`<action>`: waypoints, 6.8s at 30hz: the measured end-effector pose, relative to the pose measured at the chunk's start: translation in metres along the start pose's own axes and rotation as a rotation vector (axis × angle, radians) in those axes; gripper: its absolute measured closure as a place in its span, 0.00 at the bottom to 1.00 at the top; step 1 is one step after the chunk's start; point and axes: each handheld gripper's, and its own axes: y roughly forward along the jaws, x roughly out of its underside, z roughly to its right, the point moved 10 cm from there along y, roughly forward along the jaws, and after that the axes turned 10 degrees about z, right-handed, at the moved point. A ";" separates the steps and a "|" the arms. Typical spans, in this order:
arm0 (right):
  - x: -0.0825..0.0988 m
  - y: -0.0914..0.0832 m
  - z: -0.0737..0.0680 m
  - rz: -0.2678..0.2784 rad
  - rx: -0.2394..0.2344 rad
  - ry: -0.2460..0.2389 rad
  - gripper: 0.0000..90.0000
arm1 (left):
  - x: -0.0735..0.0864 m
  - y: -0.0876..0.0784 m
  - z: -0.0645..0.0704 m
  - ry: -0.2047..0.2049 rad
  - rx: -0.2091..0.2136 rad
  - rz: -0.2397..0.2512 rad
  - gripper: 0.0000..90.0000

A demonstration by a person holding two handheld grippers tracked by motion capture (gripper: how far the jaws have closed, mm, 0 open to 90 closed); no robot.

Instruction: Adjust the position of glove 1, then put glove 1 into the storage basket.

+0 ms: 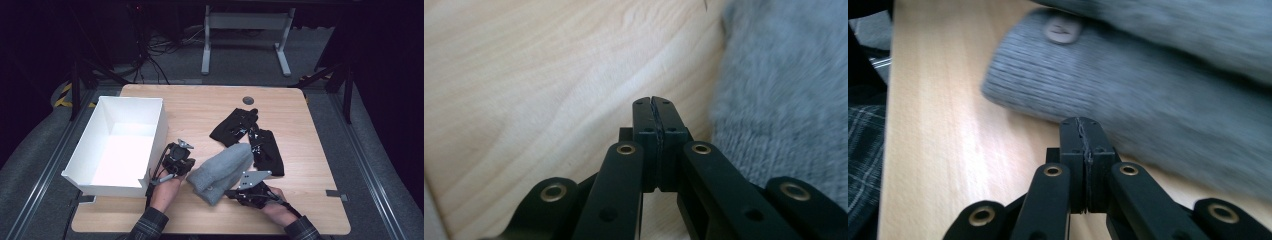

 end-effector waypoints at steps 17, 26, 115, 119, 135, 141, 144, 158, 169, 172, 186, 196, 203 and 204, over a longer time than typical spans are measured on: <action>-0.003 0.010 -0.006 0.000 -0.012 -0.011 1.00 | 0.001 -0.019 0.034 -0.041 0.203 0.020 1.00; -0.004 0.007 -0.003 0.008 -0.004 -0.005 1.00 | -0.003 -0.020 0.031 -0.024 0.187 0.053 0.94; 0.067 -0.097 0.074 0.005 0.329 0.146 0.27 | -0.027 0.043 0.089 0.170 0.486 -0.158 0.71; 0.068 -0.097 0.075 -0.001 0.337 0.150 0.24 | -0.030 0.038 0.089 0.178 0.495 -0.140 0.72; 0.069 -0.097 0.075 -0.007 0.348 0.157 0.20 | -0.057 0.001 0.090 0.169 0.478 -0.041 0.71; 0.069 -0.097 0.075 -0.007 0.348 0.157 0.20 | -0.071 -0.014 0.082 0.165 0.431 -0.023 0.71; 0.069 -0.097 0.075 -0.007 0.347 0.155 0.20 | -0.080 -0.023 0.078 0.163 0.407 -0.007 0.71; 0.069 -0.097 0.075 -0.009 0.345 0.155 0.19 | -0.114 -0.063 0.064 0.165 0.349 0.035 0.70; 0.069 -0.097 0.075 -0.009 0.344 0.155 0.19 | -0.135 -0.094 0.037 0.151 0.291 0.070 0.70; 0.069 -0.097 0.075 -0.009 0.344 0.155 0.19 | -0.139 -0.103 0.023 0.133 0.274 0.084 0.70; 0.069 -0.097 0.075 -0.009 0.343 0.155 0.19 | -0.143 -0.139 -0.030 0.055 0.203 0.144 0.70; 0.069 -0.097 0.075 -0.010 0.343 0.156 0.19 | -0.137 -0.162 -0.066 -0.015 0.156 0.183 0.70; 0.069 -0.097 0.075 -0.008 0.338 0.159 0.18 | -0.122 -0.176 -0.097 -0.079 0.100 0.199 0.70; 0.069 -0.097 0.074 -0.009 0.338 0.159 0.18 | -0.119 -0.177 -0.101 -0.088 0.091 0.198 0.70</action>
